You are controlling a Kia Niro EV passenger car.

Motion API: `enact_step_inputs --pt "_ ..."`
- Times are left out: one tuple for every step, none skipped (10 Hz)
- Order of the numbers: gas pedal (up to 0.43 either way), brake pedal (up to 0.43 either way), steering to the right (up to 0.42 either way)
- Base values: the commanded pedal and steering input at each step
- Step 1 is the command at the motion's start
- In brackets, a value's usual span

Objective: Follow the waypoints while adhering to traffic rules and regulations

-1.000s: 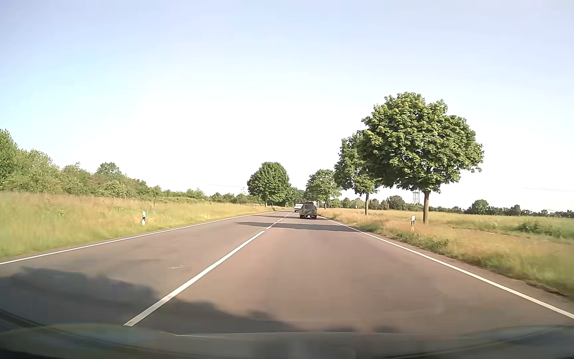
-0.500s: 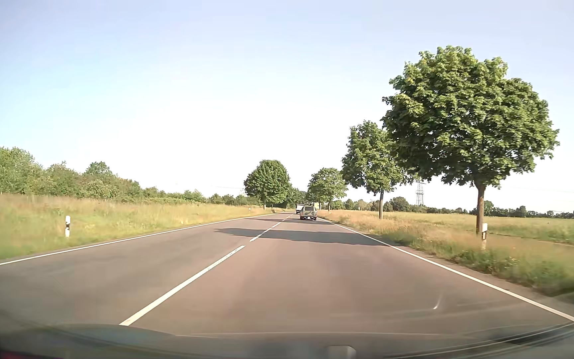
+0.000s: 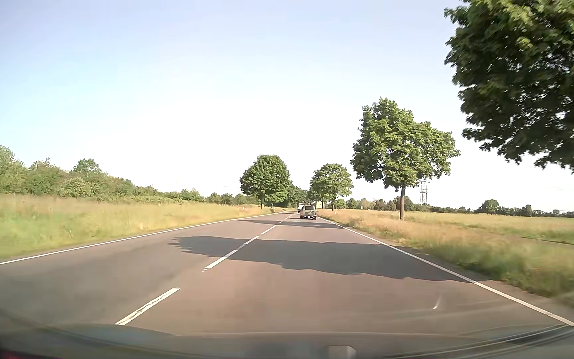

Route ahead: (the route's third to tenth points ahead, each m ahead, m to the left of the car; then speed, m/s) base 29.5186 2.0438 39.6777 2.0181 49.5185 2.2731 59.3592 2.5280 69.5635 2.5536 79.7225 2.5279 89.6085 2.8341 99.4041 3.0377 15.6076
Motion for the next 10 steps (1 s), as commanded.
enact_step_inputs --pt "0.177 0.03 -0.001" --pt "0.177 0.03 -0.001" --pt "0.177 0.03 -0.001" --pt "0.177 0.03 0.0" --pt "0.177 0.03 0.0" --pt "0.177 0.03 0.0" --pt "0.177 0.03 -0.001" --pt "0.177 0.03 0.0" --pt "0.177 0.03 -0.001" --pt "0.177 0.03 0.0"
